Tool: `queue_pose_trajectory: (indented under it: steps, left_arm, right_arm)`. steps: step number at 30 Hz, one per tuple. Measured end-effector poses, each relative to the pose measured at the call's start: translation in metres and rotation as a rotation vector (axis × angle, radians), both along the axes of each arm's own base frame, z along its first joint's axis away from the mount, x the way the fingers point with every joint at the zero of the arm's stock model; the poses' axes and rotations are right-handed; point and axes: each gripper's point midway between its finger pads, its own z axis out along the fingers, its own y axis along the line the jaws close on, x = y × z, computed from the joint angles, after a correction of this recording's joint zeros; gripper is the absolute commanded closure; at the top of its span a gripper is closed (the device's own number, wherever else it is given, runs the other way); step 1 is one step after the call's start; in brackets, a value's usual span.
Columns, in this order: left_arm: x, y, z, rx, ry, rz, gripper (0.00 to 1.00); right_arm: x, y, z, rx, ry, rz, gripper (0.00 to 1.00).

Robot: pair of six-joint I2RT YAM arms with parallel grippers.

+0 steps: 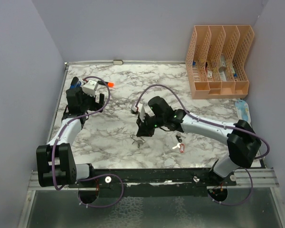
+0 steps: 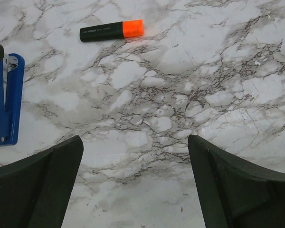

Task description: Put the keys on the keyring

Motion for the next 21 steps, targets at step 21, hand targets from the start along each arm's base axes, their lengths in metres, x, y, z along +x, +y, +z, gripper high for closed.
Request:
queue_pose_trajectory:
  steps: [21]
  left_arm:
    - [0.000,0.002,0.000,0.000,0.000,0.005,0.05]
  right_arm:
    - [0.063,-0.018,-0.009,0.064,0.282,-0.305,0.83]
